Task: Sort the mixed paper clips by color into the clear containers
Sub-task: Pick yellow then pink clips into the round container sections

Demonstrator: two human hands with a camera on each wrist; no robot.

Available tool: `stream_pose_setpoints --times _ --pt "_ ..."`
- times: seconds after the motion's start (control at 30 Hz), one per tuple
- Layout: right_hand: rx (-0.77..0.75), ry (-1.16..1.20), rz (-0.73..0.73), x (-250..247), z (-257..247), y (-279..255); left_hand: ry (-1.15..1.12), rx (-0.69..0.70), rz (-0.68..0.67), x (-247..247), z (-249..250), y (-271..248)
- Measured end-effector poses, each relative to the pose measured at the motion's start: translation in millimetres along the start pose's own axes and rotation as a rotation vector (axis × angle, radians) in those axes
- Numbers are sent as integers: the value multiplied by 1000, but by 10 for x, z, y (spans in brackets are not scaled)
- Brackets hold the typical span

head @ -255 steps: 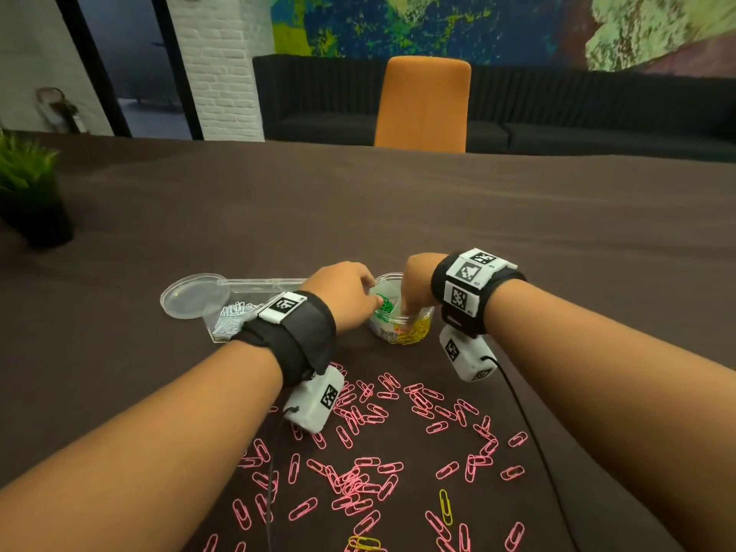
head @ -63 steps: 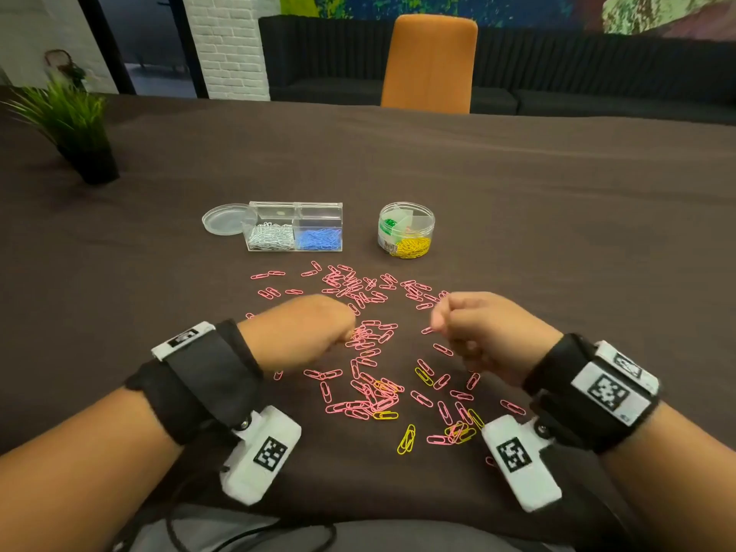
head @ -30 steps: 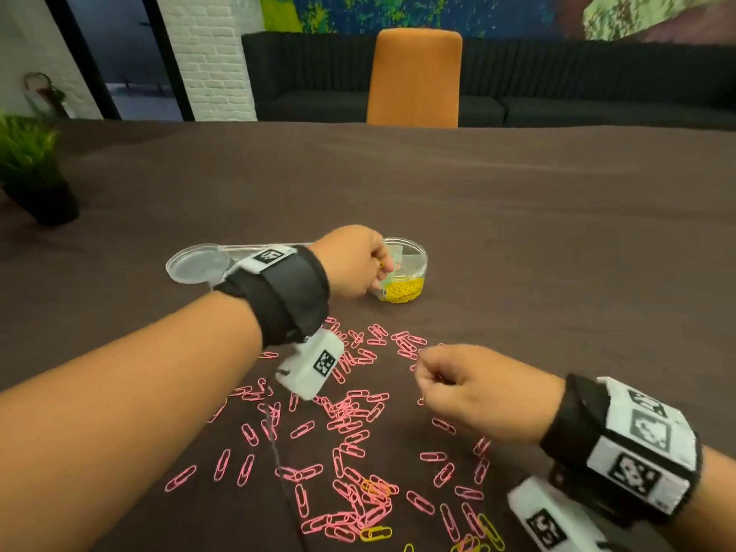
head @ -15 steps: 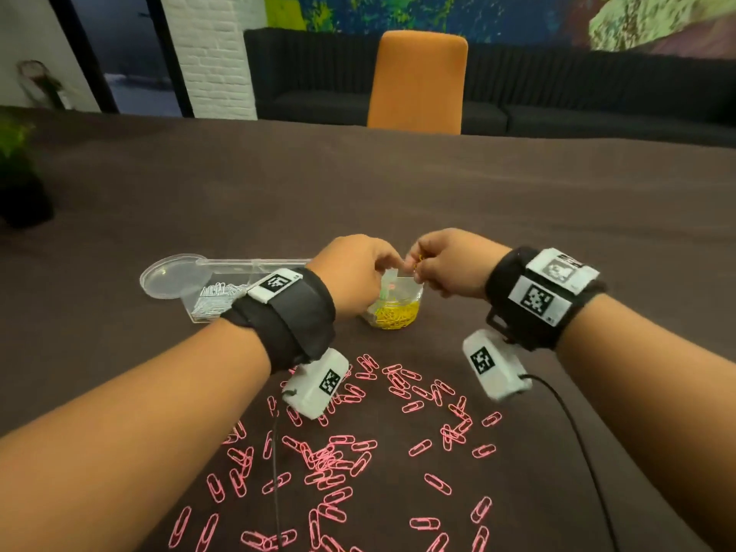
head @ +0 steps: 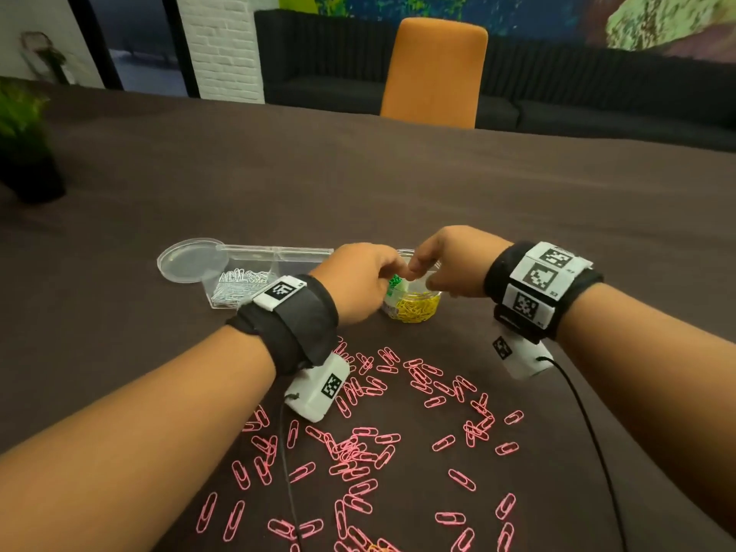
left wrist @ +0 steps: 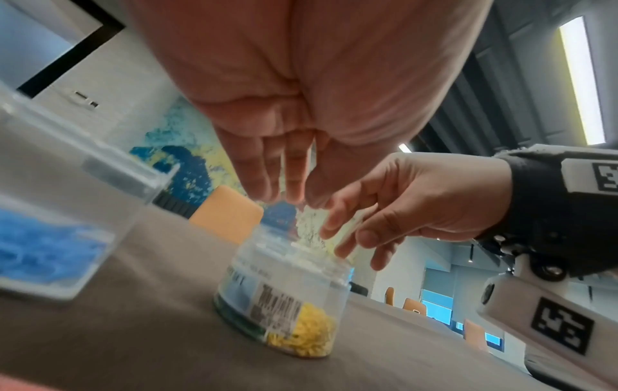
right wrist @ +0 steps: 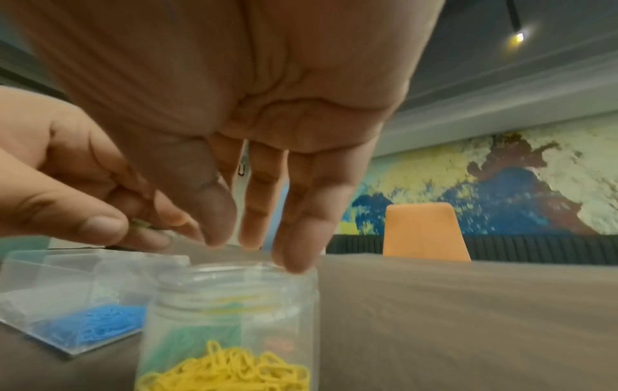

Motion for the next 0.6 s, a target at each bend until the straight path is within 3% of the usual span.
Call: stream_pose_setpoints --times 0.17,0.23,0.33,0.4,0.47,0.6 --pt "-61 -49 143 -91 -104 -518 59 201 165 -229 197 -412" --pt "-137 -87 57 -1 -218 -936 113 251 -8 -278 320 -809" --pt "-207 -81 -242 298 -357 -1617 247 271 -470 -194 480 -1443" --pt "-222 -63 -405 516 -437 -1962 280 265 -649 -85 552 -1745" --pt "-220 -85 -448 676 -462 -2169 325 272 -658 9 573 -1895" --pt "-148 -131 -324 833 -398 -2365 403 255 -549 58 566 -1947"
Point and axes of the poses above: each hand's wrist, its own y-axis towards the middle knuckle, its own x-axis out of the palm, z = x × y, the point moved 1 cm from there along y, towards the middle knuckle, and after that the axes turned 1 degree about z, right-handed, at the moved point
